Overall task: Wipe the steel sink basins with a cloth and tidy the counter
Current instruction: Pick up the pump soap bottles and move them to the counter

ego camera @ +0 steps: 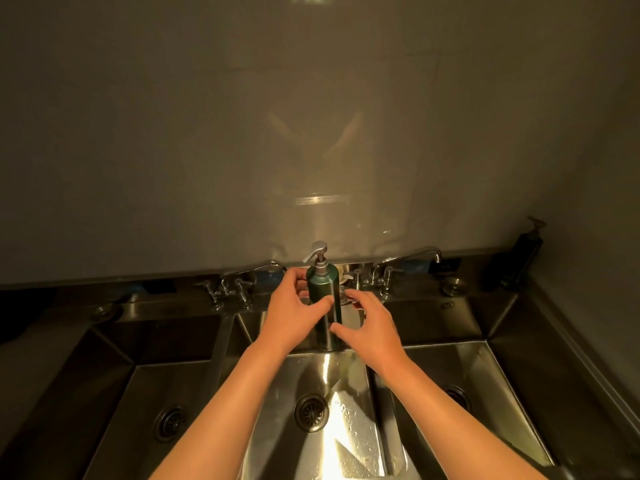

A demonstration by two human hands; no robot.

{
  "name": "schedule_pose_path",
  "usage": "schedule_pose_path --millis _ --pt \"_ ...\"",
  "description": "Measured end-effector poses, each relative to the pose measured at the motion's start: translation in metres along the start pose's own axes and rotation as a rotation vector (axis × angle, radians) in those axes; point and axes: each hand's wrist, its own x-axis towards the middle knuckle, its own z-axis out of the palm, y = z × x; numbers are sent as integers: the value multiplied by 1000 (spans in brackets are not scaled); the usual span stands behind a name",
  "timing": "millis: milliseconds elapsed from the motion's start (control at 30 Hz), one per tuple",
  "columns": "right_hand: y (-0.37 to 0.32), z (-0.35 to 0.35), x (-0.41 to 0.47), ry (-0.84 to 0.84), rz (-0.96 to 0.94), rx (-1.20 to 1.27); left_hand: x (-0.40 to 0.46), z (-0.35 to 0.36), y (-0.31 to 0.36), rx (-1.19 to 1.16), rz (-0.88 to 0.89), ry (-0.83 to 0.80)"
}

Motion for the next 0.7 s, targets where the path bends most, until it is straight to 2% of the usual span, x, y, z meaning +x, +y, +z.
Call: schedule_pose_path --millis 300,700 --pt "-9 31 -14 -168 -43 69 -45 -21 -13 24 -62 87" --pt "-58 70 -32 -213 -146 68 -77 -74 -26 45 -57 211"
